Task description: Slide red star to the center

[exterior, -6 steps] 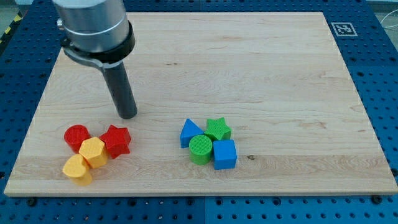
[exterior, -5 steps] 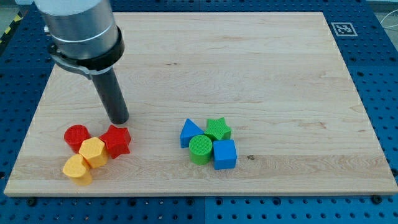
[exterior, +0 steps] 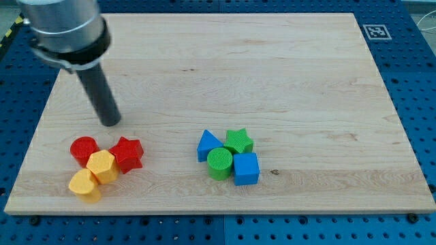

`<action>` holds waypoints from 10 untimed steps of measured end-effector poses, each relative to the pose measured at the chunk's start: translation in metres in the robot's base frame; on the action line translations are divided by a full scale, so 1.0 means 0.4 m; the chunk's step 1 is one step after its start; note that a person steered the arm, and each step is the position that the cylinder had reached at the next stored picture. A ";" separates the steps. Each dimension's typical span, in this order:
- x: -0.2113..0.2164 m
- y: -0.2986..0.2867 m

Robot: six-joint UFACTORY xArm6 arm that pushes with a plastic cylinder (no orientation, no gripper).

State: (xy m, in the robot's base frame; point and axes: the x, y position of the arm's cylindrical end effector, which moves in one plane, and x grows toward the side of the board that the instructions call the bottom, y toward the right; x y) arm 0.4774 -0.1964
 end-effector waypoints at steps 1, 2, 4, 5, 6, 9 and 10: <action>0.037 -0.089; 0.099 -0.174; 0.154 -0.139; 0.173 -0.124; 0.175 -0.075; 0.202 0.073; 0.230 0.058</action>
State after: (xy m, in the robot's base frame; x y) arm 0.5693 -0.1731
